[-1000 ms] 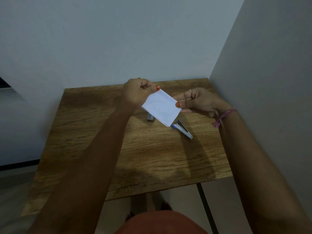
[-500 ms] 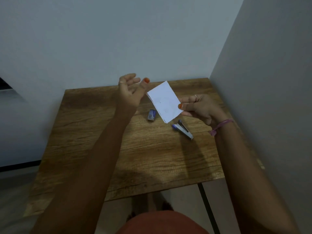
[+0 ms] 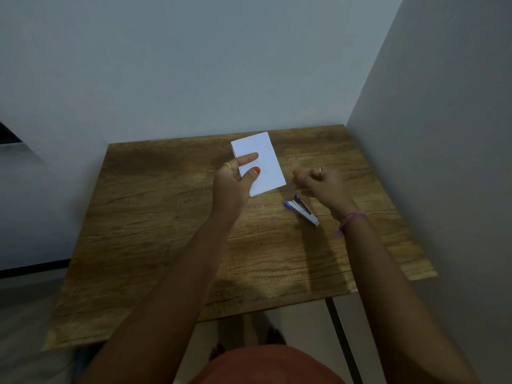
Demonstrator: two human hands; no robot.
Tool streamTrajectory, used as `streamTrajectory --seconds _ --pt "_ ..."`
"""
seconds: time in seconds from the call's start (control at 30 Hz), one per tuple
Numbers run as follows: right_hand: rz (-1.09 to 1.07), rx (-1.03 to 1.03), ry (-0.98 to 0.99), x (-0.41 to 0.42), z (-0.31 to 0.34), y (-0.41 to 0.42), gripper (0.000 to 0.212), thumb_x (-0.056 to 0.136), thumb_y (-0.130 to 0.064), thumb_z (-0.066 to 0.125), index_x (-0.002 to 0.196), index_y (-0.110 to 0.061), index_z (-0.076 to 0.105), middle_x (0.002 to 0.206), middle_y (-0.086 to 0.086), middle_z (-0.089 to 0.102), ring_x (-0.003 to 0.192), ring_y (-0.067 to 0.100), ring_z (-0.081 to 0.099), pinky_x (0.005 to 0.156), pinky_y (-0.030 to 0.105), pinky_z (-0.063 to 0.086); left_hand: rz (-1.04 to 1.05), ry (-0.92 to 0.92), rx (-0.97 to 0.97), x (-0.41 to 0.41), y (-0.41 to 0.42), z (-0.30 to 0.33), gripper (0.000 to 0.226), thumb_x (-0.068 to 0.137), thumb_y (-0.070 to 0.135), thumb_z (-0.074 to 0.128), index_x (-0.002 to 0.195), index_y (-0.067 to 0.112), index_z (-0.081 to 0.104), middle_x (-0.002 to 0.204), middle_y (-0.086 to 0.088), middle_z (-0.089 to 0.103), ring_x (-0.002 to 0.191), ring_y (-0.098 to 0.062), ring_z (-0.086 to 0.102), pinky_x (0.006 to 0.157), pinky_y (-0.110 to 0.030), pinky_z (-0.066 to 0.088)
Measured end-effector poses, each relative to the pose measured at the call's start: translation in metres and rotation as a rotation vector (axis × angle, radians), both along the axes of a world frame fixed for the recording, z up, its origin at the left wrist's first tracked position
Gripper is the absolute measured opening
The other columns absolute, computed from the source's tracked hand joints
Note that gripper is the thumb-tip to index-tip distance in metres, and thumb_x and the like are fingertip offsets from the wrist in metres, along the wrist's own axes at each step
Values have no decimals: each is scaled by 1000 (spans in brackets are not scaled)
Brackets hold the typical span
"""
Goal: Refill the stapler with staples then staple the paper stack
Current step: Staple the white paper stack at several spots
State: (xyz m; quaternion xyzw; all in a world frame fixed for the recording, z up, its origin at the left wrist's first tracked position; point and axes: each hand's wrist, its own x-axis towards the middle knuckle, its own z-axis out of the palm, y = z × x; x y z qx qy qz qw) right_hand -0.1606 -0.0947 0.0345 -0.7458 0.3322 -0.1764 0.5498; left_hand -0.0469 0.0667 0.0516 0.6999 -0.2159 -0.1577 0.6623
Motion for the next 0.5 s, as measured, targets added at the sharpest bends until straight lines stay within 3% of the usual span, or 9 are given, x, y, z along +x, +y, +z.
streamTrajectory --seconds 0.07,0.17,0.3,0.37,0.5 --pt "22 -281 297 -5 -21 -5 34 85 -28 69 113 -9 65 110 6 69 89 9 64 71 14 48 3 26 -2 3 2 -1 32 88 10 66 120 16 65 122 7 58 88 5 65 70 -29 60" --pt "145 -407 566 -8 -54 5 65 77 -43 74 130 -12 53 124 10 56 113 25 53 94 36 47 -8 88 -19 6 5 -2 32 88 10 67 118 20 66 116 10 61 86 0 68 75 -43 59" --pt "17 -449 481 -7 -69 13 49 86 -30 66 130 -11 54 122 14 54 114 29 52 96 38 45 -69 185 -107 10 9 3 34 83 7 71 110 27 68 114 4 66 89 -4 69 72 -37 61" --pt "-61 -204 329 -9 -63 14 38 88 -25 63 123 -9 59 113 14 64 107 30 60 93 42 49 -113 215 -133 12 11 7 40 80 3 74 109 30 67 112 2 67 89 -5 70 69 -35 61" --pt "-33 735 -190 -22 -24 22 24 92 -22 59 108 -5 65 93 11 71 90 25 68 71 34 57 -152 216 -154 15 14 14 48 78 -2 74 116 26 64 115 -2 66 99 -13 68 76 -40 60"
